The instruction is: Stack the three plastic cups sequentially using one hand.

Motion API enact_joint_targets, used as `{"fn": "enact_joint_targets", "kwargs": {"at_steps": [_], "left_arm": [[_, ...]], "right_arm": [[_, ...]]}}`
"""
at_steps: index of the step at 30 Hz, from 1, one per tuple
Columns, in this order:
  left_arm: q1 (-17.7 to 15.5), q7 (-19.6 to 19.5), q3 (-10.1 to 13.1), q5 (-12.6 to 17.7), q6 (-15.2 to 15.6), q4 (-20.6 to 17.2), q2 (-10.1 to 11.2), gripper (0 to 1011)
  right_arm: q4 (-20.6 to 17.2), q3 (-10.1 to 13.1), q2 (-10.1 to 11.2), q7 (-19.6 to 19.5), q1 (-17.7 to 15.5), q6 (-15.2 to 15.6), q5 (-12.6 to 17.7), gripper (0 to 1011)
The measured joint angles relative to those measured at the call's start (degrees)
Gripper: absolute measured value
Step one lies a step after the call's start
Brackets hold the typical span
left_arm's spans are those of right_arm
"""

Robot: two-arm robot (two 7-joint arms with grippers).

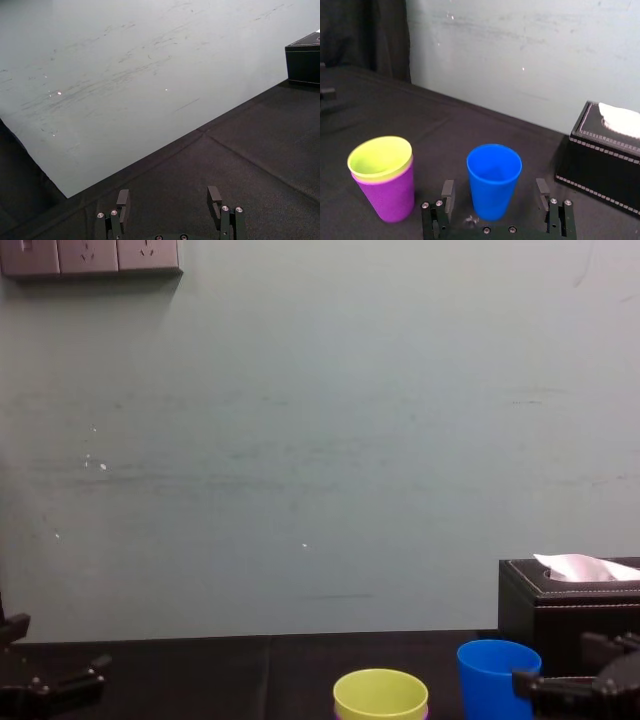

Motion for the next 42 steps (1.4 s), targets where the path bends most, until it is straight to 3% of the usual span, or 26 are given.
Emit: {"fn": "enact_joint_targets", "kwargs": {"at_steps": [14, 42], "left_arm": [[0.00, 0.00, 0.00, 0.00, 0.00, 0.00, 0.00, 1010], [0.00, 0.00, 0.00, 0.00, 0.00, 0.00, -0.01, 1010]], "right_arm": [[6.49, -1.24, -1.58, 1.42, 2.70, 0.66, -0.28, 1004], [11.27, -3.33, -2.93, 2.26, 6.76, 0.54, -1.17, 1004]]}}
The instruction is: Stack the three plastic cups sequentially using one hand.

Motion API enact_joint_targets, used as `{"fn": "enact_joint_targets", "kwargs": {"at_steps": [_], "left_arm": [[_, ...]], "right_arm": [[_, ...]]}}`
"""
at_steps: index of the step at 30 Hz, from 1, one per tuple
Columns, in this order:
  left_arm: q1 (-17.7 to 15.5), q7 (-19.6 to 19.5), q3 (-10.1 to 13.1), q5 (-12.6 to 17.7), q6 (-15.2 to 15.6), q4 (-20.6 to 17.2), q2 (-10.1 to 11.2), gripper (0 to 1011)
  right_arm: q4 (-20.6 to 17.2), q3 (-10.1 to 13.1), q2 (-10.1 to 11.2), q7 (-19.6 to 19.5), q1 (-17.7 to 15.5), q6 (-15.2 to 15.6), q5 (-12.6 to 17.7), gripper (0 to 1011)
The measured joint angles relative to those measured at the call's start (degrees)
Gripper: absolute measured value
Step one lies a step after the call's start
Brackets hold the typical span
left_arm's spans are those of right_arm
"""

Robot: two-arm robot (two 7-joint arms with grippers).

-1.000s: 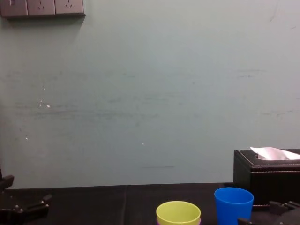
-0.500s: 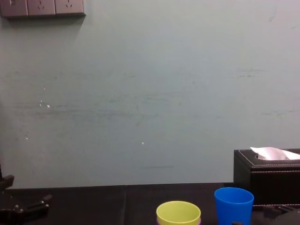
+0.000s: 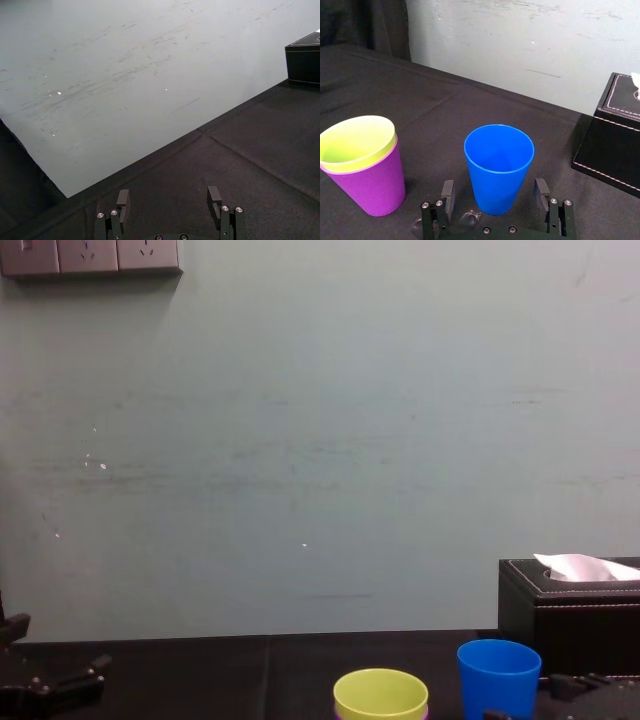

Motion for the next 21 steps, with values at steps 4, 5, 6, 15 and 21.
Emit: {"fn": "enact_joint_targets", "kwargs": {"at_steps": [4, 5, 6, 15, 21], "left_arm": [[0.00, 0.00, 0.00, 0.00, 0.00, 0.00, 0.00, 1010], [0.00, 0.00, 0.00, 0.00, 0.00, 0.00, 0.01, 1010], [0.00, 0.00, 0.00, 0.00, 0.00, 0.00, 0.00, 1010], [0.00, 0.00, 0.00, 0.00, 0.00, 0.00, 0.01, 1010], [0.00, 0.00, 0.00, 0.00, 0.00, 0.00, 0.00, 1010]], "right_arm": [[0.93, -0.27, -0.40, 0.03, 0.73, -0.19, -0.34, 1004], [1.06, -0.31, -0.46, 0.03, 0.85, -0.21, -0.38, 1004], [1.19, -0.35, -0.52, 0.03, 0.97, -0.23, -0.42, 1004], [2.24, -0.75, -1.00, 0.11, 2.11, -0.39, -0.93, 1004], [2.94, -0.98, -1.30, 0.15, 2.72, -0.79, -1.36, 1004]]}}
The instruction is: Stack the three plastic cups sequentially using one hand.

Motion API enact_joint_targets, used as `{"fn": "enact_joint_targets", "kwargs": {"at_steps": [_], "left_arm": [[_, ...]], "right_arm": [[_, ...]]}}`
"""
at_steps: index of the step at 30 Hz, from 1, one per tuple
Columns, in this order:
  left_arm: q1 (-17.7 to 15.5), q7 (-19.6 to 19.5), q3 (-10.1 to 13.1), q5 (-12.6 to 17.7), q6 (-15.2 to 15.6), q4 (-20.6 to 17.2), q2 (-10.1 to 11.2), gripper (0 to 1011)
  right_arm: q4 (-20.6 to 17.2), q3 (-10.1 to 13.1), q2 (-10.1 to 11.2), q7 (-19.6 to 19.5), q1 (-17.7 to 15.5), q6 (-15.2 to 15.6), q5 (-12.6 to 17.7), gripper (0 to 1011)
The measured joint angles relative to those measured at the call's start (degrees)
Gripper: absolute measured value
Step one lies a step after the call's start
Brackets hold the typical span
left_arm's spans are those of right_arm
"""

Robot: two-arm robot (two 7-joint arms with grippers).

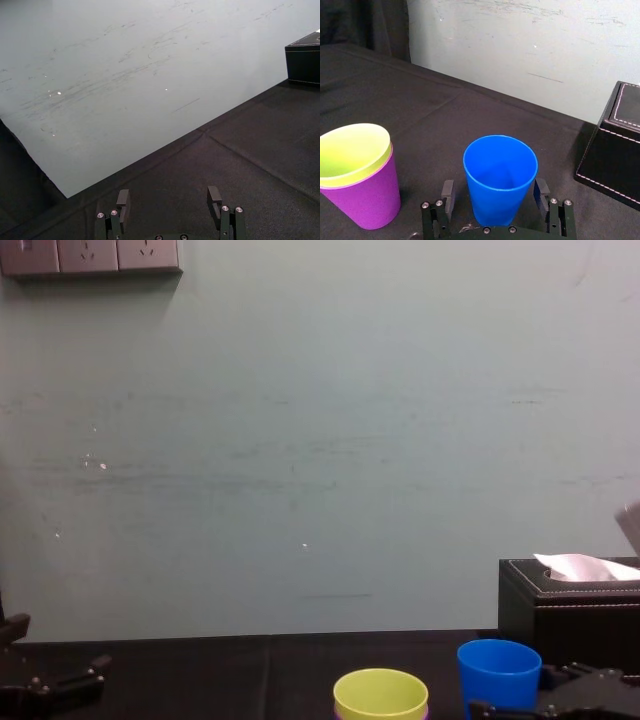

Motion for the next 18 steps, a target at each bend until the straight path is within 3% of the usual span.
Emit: {"fn": "enact_joint_targets", "kwargs": {"at_steps": [18], "left_arm": [[0.00, 0.00, 0.00, 0.00, 0.00, 0.00, 0.00, 1010]], "right_arm": [[2.67, -0.52, -1.26, 0.11, 2.52, -0.74, -0.91, 1004]]}}
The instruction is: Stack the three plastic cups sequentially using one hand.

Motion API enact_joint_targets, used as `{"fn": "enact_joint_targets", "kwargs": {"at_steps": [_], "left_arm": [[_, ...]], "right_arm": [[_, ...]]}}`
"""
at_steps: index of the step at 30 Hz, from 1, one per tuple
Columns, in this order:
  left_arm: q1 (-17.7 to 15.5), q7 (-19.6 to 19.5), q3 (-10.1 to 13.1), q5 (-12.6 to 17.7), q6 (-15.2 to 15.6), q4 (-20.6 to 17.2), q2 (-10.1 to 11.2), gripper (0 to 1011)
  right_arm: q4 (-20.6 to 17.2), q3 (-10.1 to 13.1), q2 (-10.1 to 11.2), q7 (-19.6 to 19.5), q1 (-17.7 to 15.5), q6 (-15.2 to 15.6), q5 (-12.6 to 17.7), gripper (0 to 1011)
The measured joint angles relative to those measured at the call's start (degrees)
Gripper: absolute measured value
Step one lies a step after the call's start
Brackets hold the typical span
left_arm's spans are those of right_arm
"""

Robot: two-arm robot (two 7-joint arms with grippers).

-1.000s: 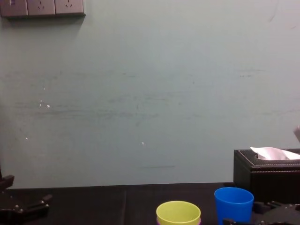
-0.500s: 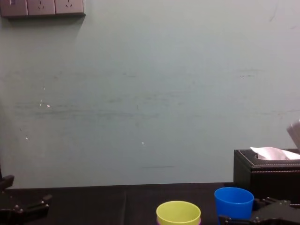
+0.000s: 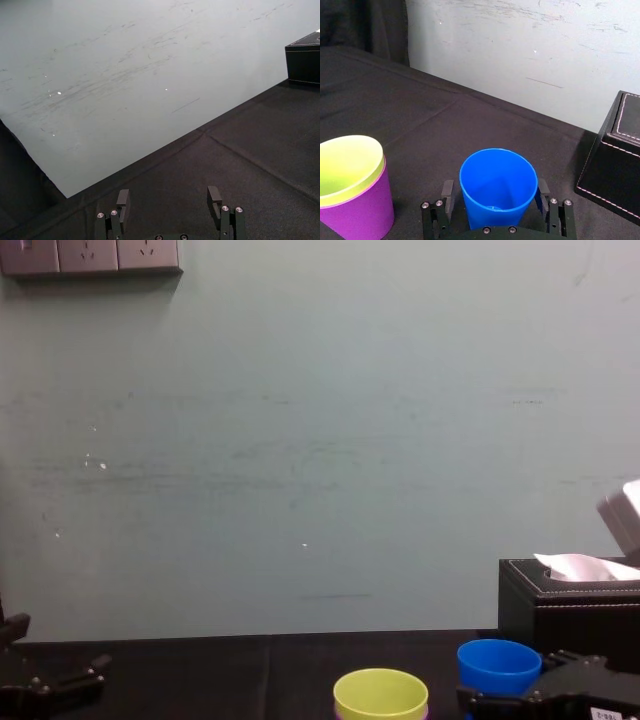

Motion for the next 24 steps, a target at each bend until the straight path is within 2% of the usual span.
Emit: {"fn": "enact_joint_targets", "kwargs": {"at_steps": [24], "left_arm": [[0.00, 0.00, 0.00, 0.00, 0.00, 0.00, 0.00, 1010]], "right_arm": [[2.53, -0.16, -1.17, 0.08, 1.57, -1.08, -0.78, 1004]]}}
